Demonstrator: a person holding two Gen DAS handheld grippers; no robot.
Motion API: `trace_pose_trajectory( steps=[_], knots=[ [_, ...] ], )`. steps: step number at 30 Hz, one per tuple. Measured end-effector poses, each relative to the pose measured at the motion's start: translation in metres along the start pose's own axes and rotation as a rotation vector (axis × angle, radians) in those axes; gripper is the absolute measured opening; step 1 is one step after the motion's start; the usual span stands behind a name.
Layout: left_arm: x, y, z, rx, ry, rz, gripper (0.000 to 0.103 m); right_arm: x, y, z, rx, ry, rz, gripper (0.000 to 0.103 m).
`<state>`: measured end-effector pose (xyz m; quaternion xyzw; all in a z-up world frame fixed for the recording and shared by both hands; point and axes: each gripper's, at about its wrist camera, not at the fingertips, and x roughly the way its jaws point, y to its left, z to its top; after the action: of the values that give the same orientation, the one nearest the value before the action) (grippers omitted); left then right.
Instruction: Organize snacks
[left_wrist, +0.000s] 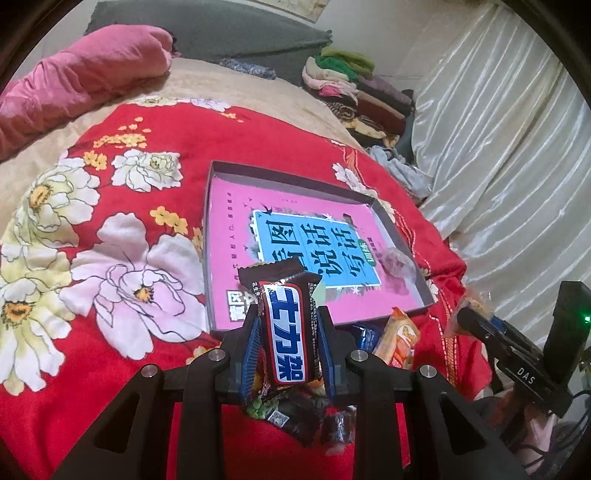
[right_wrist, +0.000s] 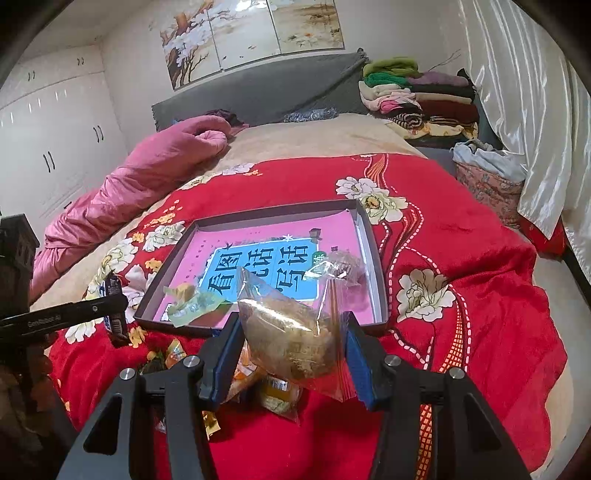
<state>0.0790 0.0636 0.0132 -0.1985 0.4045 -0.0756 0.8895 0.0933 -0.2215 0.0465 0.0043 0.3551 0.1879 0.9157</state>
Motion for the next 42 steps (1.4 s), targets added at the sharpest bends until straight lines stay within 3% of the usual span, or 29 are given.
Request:
trace_pose_trajectory(
  steps=[42],
  knots=[
    [0.046, 0.007, 0.015, 0.010, 0.001, 0.030, 0.030, 0.028, -0.010, 0.026, 0.053, -0.034, 0.003, 0.053]
  ],
)
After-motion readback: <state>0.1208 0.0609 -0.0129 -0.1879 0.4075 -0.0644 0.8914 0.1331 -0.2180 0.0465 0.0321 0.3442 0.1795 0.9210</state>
